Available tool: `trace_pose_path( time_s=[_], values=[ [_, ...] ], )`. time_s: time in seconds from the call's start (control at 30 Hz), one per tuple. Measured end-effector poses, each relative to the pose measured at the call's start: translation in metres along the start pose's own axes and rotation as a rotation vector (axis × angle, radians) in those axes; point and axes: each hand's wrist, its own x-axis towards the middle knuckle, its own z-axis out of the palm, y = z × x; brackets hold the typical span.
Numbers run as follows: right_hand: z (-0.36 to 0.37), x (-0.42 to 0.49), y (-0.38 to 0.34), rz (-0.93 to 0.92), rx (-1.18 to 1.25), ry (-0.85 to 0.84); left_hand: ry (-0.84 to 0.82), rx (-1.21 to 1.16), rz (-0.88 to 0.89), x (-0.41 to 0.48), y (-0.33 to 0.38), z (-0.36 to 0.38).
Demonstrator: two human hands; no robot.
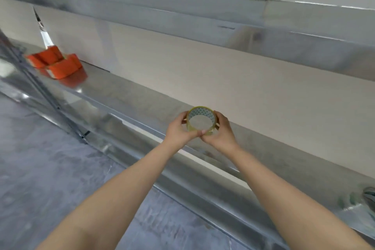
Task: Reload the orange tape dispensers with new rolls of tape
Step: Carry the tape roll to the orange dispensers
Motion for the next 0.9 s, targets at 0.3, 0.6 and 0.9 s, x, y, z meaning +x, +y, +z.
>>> trace_pose_path(
  time_s=[0.3, 0.6, 0.9],
  values=[
    [0.103, 0.025, -0.067, -0.061, 0.095, -0.026, 0.021, 0.005, -0.017, 0.023, -0.041, -0.114],
    [0.235, 0.061, -0.124, -0.043, 0.109, -0.110, 0.072, -0.029, -0.010, 0.054, -0.108, -0.246],
    [0.324, 0.084, -0.156, -0.094, 0.104, -0.150, 0.137, -0.010, -0.038, 0.073, -0.158, -0.326]
  ],
)
